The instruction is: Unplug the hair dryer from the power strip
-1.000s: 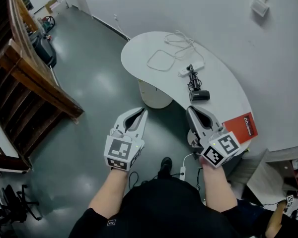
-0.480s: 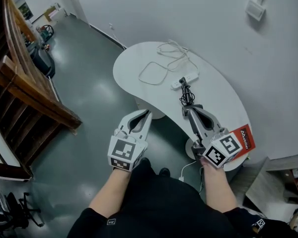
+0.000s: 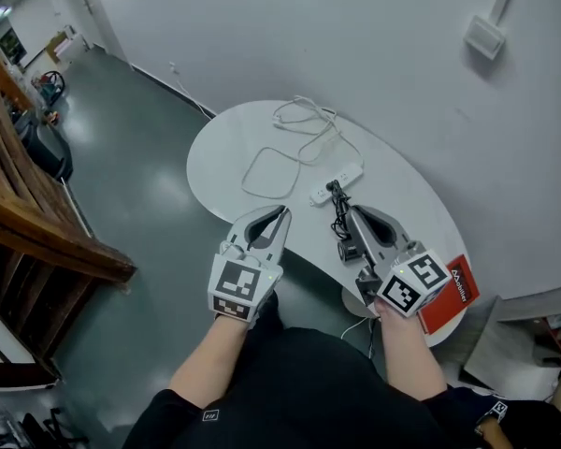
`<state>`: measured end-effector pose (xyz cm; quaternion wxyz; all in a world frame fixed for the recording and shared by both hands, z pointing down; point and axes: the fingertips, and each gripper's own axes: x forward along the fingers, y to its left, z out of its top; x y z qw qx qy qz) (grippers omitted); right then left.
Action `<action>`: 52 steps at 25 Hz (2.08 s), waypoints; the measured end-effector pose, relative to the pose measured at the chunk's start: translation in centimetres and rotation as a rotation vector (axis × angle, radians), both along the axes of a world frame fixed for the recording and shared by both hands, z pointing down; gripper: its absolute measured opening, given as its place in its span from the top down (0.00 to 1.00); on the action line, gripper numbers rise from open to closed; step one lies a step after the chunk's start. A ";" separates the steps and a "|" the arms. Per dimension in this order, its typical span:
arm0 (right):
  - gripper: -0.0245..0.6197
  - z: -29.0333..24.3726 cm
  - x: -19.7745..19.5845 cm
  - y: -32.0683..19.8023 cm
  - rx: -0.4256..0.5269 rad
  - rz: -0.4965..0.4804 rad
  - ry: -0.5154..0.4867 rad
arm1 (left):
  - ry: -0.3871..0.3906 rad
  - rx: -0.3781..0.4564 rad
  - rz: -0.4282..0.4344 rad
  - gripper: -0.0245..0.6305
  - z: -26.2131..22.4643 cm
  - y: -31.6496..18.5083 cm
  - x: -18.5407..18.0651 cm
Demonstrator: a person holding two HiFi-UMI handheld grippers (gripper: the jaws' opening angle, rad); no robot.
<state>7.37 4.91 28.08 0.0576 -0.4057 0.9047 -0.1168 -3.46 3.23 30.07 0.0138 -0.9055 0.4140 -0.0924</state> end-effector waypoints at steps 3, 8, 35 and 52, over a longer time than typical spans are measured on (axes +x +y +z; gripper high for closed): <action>0.91 -0.8 -1.1 -3.6 0.013 0.021 0.018 | -0.016 0.035 0.040 0.92 -1.1 -4.1 -0.3; 0.91 -0.6 -2.1 -8.9 -0.003 0.077 0.000 | -0.032 0.027 0.105 0.92 -1.0 -8.8 -1.1; 0.91 6.0 10.0 -14.6 -0.151 0.118 -0.007 | -0.071 -0.120 0.142 0.92 5.4 -16.9 10.1; 0.91 12.9 9.0 -19.8 -0.311 0.079 0.032 | -0.164 -0.274 0.205 0.92 13.6 -19.8 11.6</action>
